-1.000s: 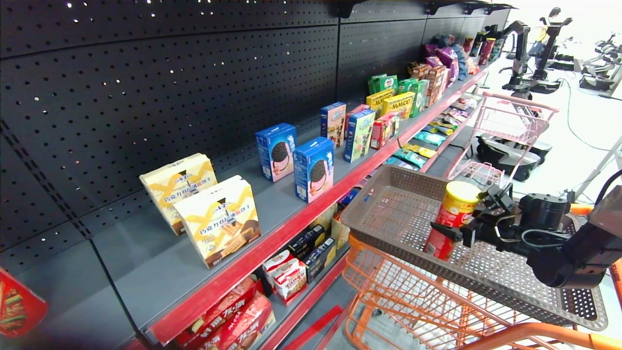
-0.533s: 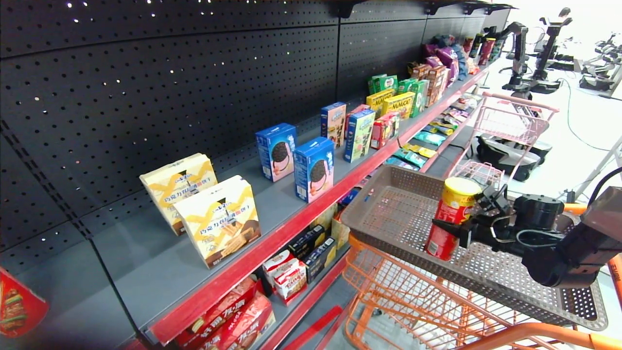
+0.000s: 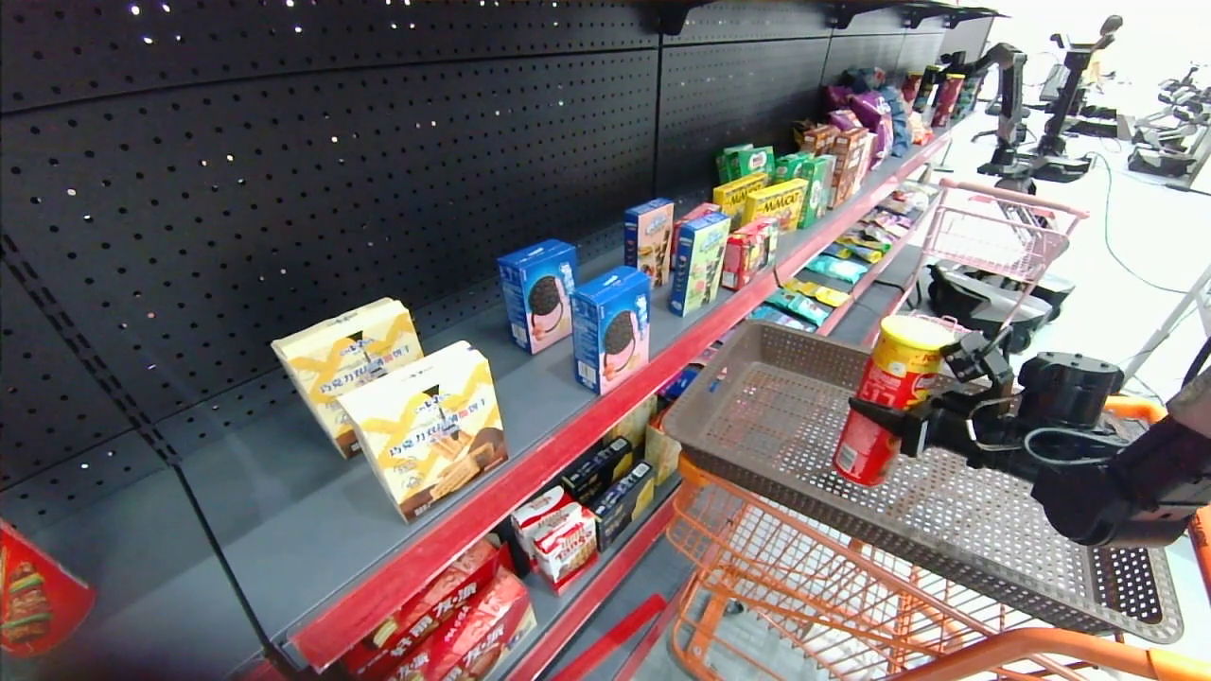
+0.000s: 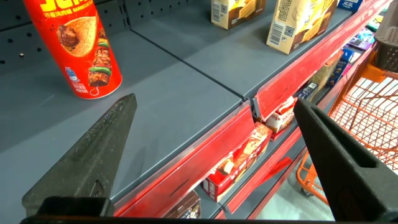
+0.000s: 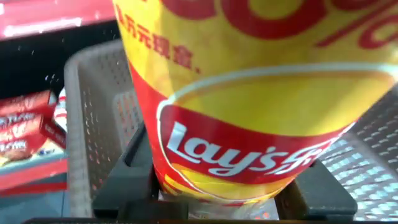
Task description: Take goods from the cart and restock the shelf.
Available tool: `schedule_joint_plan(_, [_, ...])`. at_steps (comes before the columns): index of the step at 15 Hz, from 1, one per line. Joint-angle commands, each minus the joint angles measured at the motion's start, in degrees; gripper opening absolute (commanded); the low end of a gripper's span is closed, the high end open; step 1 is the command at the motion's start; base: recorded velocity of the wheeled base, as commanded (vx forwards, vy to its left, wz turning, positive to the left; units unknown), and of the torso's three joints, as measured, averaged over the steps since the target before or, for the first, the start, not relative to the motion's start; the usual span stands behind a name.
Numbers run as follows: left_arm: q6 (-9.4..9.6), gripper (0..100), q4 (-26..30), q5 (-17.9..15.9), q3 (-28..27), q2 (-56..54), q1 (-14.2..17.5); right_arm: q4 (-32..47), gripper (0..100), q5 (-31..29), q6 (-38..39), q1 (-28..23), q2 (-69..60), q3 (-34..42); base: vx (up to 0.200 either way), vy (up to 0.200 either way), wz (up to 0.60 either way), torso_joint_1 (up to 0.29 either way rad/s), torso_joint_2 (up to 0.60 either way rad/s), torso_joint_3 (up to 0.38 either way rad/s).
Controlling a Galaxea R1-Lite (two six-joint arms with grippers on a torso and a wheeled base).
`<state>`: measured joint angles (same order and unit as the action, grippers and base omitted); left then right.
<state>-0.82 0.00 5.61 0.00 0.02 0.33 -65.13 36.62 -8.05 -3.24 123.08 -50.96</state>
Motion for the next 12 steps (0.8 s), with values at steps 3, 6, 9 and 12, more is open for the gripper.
schedule_joint_plan(3, [-0.06, 100, 0.00, 0.02, 0.00, 0.06, 0.02, 1.06, 0, -4.54, 1.98, 2.10, -10.66, 6.66, 0.000, 0.000, 0.00, 0.000, 0.00, 0.000])
schedule_joint_plan(6, [0.03, 100, 0.00, 0.02, 0.00, 0.06, 0.02, 0.97, 0, -12.45, 6.29, 5.44, -18.40, 11.67, 0.000, 0.000, 0.00, 0.000, 0.00, 0.000])
schedule_joint_plan(9, [-0.06, 100, 0.00, 0.02, 0.00, 0.06, 0.02, 1.85, 0, -15.70, 7.43, 9.92, -27.36, 16.59, 0.000, 0.000, 0.00, 0.000, 0.00, 0.000])
schedule_joint_plan(12, [-0.06, 100, 0.00, 0.02, 0.00, 0.06, 0.02, 2.47, 0, -17.99, 7.25, 13.17, -32.90, 19.40, 0.000, 0.000, 0.00, 0.000, 0.00, 0.000])
